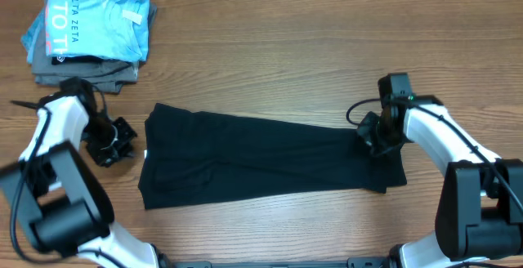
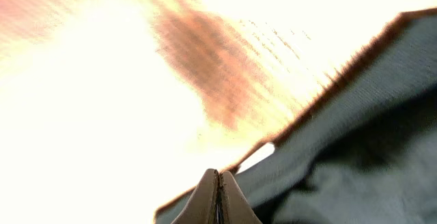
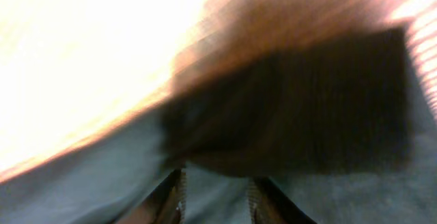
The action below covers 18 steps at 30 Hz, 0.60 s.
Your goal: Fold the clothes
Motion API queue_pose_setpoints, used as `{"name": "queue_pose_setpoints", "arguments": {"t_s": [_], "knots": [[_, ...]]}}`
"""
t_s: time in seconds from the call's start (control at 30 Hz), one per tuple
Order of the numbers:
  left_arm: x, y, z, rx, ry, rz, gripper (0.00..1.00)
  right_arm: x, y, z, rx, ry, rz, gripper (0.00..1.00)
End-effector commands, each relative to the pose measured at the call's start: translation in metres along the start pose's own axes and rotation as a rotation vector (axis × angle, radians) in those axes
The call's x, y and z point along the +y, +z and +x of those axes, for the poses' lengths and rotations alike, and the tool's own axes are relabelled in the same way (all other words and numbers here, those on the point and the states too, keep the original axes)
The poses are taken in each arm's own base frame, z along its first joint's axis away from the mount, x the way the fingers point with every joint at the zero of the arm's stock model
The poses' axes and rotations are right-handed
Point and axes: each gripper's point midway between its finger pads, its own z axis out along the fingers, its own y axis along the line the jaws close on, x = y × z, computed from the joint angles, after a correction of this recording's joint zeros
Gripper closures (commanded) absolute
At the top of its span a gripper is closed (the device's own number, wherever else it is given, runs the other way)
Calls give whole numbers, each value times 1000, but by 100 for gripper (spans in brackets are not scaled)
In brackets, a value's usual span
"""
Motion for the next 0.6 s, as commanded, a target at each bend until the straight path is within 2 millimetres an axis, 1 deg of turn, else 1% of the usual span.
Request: {"name": "queue_pose_setpoints", "arguments": {"t_s": [0.0, 0.03, 0.07, 0.1, 0.13, 0.17, 0.2, 0.23, 0.27, 0.3, 0.37, 0.43, 0.5, 0.53, 0.57], "knots": [[-6, -60, -10, -195, -10, 33, 96, 17, -43, -38, -114, -30, 2, 63], [-10, -70, -7, -217, -2, 58, 96, 18, -53, -41, -121, -31, 11, 61], [-15, -80, -3, -240, 8, 86, 96, 21, -64, -44, -125, -50, 15, 57], [-19, -89, 2, -256, 19, 106, 96, 23, -75, -45, -124, -72, 15, 44], [-25, -96, 7, -270, 41, 129, 96, 24, -83, -45, -120, -79, 19, 28], [-31, -101, 12, -277, 66, 146, 96, 23, -88, -43, -111, -91, 26, 21], [-38, -105, 17, -279, 99, 164, 96, 22, -92, -41, -99, -101, 36, 17], [-47, -106, 24, -272, 130, 182, 96, 19, -93, -36, -81, -101, 48, 17], [-54, -105, 30, -260, 160, 190, 96, 16, -93, -32, -61, -101, 57, 20], [-64, -103, 37, -244, 207, 200, 96, 13, -92, -28, -42, -99, 70, 29], [-80, -93, 50, -203, 285, 210, 96, 6, -88, -19, -5, -97, 91, 45], [-94, -79, 62, -154, 341, 204, 96, 0, -83, -12, 21, -96, 110, 63], [-105, -64, 72, -107, 399, 185, 96, -5, -75, -7, 40, -94, 122, 75], [-110, -56, 76, -85, 420, 174, 96, -7, -71, -4, 48, -93, 128, 80], [-115, -48, 80, -62, 440, 165, 96, -10, -66, -1, 57, -92, 134, 82]]}}
